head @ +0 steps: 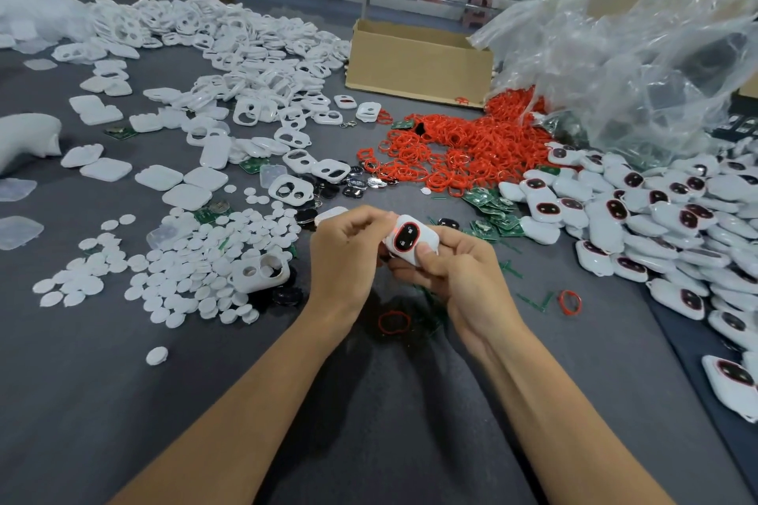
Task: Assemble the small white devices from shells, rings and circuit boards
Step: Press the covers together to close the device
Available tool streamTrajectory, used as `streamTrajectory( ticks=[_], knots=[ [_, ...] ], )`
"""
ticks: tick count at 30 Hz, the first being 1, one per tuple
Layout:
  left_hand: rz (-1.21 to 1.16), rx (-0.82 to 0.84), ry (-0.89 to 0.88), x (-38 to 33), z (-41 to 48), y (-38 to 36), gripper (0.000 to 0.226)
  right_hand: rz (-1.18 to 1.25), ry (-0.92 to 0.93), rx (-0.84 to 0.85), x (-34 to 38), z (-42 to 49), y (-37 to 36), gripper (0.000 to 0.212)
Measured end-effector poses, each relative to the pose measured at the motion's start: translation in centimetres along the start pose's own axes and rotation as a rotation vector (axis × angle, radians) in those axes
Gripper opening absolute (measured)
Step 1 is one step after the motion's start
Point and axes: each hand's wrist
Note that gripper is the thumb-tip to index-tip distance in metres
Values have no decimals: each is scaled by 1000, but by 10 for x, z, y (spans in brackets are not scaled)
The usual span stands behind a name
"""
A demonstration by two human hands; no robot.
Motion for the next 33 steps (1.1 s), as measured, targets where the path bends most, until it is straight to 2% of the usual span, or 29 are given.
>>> streamTrajectory(
  ticks=[4, 9, 14, 23, 33],
  knots=[
    [-71, -5, 59, -2, 1, 2, 24, 29, 7, 33, -2, 0, -4, 25],
    [-53, 13, 62, -4, 1, 4, 28, 0, 4, -24, -2, 0, 0, 27],
    [-71, 10, 74, -3, 1, 4, 27, 57, 7, 22, -1, 0, -2, 21],
    [-105, 16, 72, -3, 0, 6, 28, 162, -21, 35, -2, -1, -6, 26],
    [-159, 45, 33, -5, -1, 5, 25, 123, 33, 28, -5, -2, -5, 23]
  ],
)
Point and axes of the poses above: each hand's wrist, its own z-axis towards the middle knuckle, its own y-axis out of the back of the hand, x = y × z, and after that the axes turned 10 degrees about z, right-handed
